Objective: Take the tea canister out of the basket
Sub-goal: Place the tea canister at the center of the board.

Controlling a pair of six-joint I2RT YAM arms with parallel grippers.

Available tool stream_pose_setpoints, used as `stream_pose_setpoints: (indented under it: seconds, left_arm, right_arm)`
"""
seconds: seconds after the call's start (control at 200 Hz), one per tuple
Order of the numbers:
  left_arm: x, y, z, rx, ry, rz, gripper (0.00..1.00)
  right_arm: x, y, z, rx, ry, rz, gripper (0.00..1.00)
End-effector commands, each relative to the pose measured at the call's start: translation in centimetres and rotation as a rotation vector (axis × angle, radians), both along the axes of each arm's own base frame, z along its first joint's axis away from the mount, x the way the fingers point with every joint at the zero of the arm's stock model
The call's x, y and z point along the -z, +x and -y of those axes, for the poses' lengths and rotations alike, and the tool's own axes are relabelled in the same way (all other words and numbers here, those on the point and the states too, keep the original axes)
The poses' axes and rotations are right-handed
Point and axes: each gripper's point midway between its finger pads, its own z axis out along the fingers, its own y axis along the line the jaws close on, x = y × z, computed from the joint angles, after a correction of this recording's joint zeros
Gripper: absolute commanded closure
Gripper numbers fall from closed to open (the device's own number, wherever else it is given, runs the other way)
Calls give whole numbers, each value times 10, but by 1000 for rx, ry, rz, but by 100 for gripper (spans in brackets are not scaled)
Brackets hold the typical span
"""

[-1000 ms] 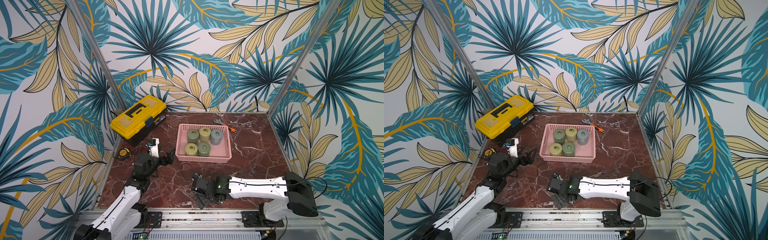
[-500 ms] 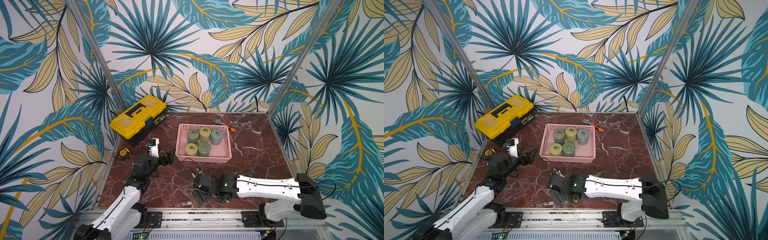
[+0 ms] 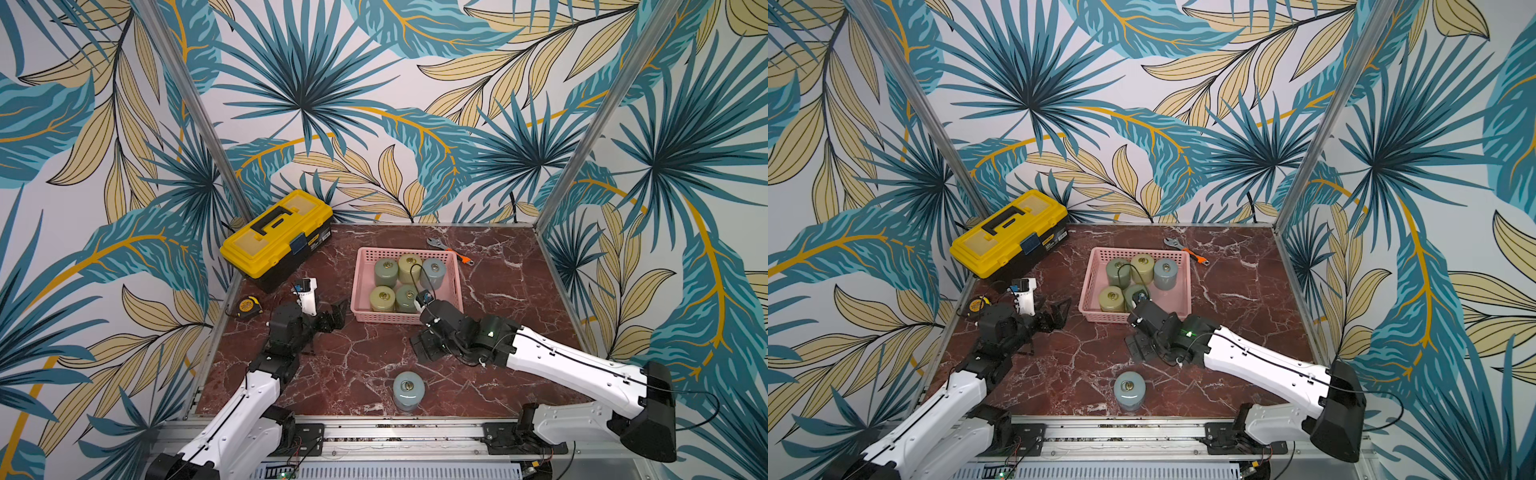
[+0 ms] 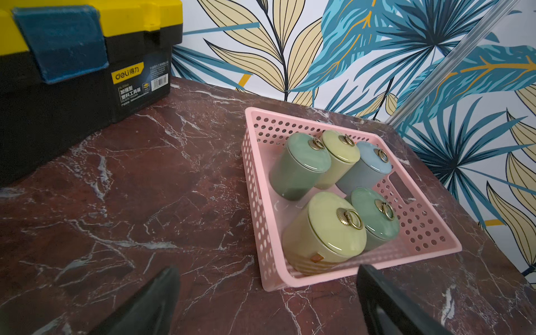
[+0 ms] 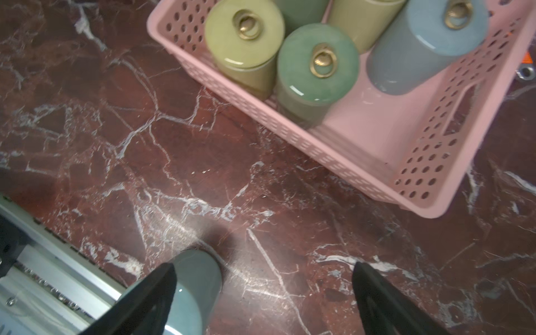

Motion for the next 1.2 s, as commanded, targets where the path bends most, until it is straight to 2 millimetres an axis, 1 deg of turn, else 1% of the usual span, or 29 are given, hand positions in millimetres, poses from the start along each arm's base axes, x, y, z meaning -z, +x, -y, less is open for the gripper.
stream_pose_setpoints:
  seconds: [0.0, 0.06, 0.085, 0.095, 0.125, 0.285, 0.471, 0.591, 0.606, 0.656, 0.916, 1.086, 1.197]
  left_arm:
    - [-23, 3, 7, 36, -12, -16, 0]
    - [-25, 2, 12, 61, -22, -29, 0]
    - [-26, 2, 14, 69, -28, -35, 0]
    - [-26, 2, 14, 72, -29, -38, 0]
    - [-26, 2, 17, 87, -33, -47, 0]
    - [-25, 0, 25, 136, -19, -116, 0]
    - [-32, 0, 37, 195, 3, -158, 0]
    - [-35, 2, 51, 222, 56, -175, 0]
    - [-30, 0, 52, 226, 67, -200, 0]
    - [-28, 0, 59, 241, 90, -226, 0]
    - [-20, 6, 96, 326, 267, -325, 0]
    - [-12, 15, 109, 341, 371, -378, 0]
    - [-3, 20, 117, 356, 422, -418, 0]
  right_arm:
    - [-3, 10, 19, -1, -22, 6, 1]
    - [-5, 20, 29, 22, -18, 15, 1]
    - [-5, 20, 30, 17, -15, 17, 1]
    - [-5, 25, 35, 38, -13, 18, 1]
    - [-6, 31, 41, 55, -8, 21, 1]
    - [-4, 51, 60, 102, 29, 32, 1]
    - [3, 71, 73, 143, 98, 45, 1]
    - [5, 78, 81, 167, 116, 82, 1]
    - [6, 79, 82, 169, 117, 85, 1]
    - [6, 81, 86, 181, 123, 109, 1]
    - [0, 81, 102, 250, 168, 246, 1]
    - [-3, 76, 107, 267, 188, 279, 1]
    - [-1, 76, 109, 272, 190, 287, 1]
